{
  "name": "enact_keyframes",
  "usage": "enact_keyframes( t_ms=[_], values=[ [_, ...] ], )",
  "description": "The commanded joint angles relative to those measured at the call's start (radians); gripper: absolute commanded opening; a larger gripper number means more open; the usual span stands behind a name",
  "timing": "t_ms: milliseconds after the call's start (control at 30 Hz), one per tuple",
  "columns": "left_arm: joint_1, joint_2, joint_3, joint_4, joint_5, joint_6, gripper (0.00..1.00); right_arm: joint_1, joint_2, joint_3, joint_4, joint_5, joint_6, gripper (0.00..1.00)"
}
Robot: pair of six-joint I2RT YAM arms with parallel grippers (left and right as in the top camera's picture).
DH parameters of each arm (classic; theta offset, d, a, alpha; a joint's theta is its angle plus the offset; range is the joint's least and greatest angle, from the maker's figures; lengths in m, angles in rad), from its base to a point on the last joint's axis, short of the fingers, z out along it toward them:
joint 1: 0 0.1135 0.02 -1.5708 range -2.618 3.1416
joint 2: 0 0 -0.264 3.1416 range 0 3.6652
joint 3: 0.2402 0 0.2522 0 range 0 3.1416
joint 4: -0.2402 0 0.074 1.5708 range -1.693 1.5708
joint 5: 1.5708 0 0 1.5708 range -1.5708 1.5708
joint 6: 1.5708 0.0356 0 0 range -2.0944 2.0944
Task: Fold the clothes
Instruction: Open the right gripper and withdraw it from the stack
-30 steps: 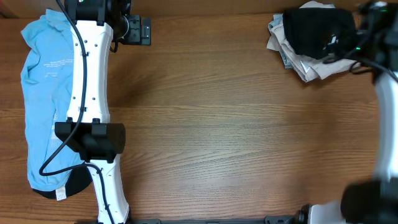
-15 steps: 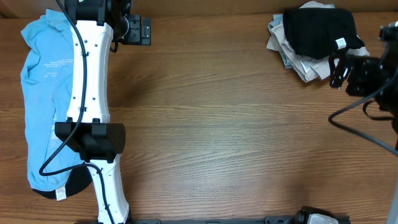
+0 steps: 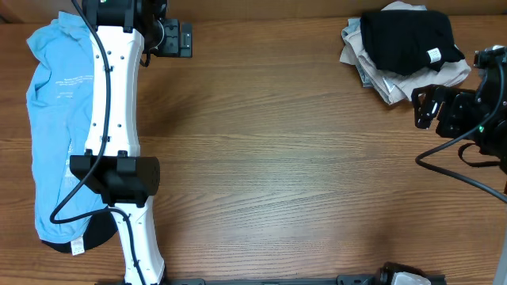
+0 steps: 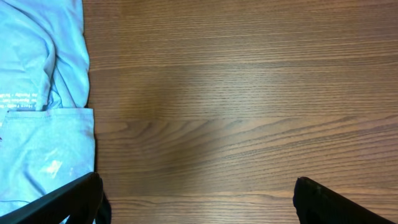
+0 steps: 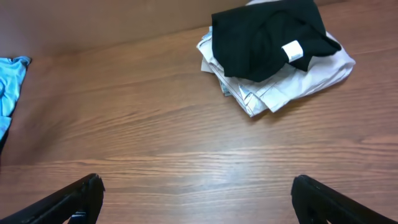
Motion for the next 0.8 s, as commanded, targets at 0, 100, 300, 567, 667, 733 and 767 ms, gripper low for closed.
enact_keyframes(
  t_ms=[0,100,300,567,667,733,767],
  values=[
    [0.009,0.010,0.005,0.001,-0.003,0.019,1.00,0.004,0.003,0.005,0.034,0.008,0.003,1.00],
    [0.009,0.010,0.005,0.001,-0.002,0.019,1.00,0.005,0.001,-0.016,0.093,0.009,-0.004,1.00],
    [0.010,0.010,0.005,0.001,-0.002,0.019,1.00,0.150,-0.177,-0.389,0.578,0.081,-0.003,1.00],
    [0.009,0.010,0.005,0.001,-0.002,0.019,1.00,0.252,-0.556,-1.057,1.052,0.080,0.009,1.00],
    [0.009,0.010,0.005,0.001,-0.003,0.019,1.00,0.266,-0.719,-1.271,1.136,0.081,0.008,1.00],
    [0.009,0.010,0.005,0.001,-0.002,0.019,1.00,0.274,-0.826,-1.384,1.157,0.082,0.008,1.00],
    [0.009,0.010,0.005,0.001,-0.002,0.019,1.00,0.279,-0.882,-1.435,1.161,0.082,0.008,1.00]
  ],
)
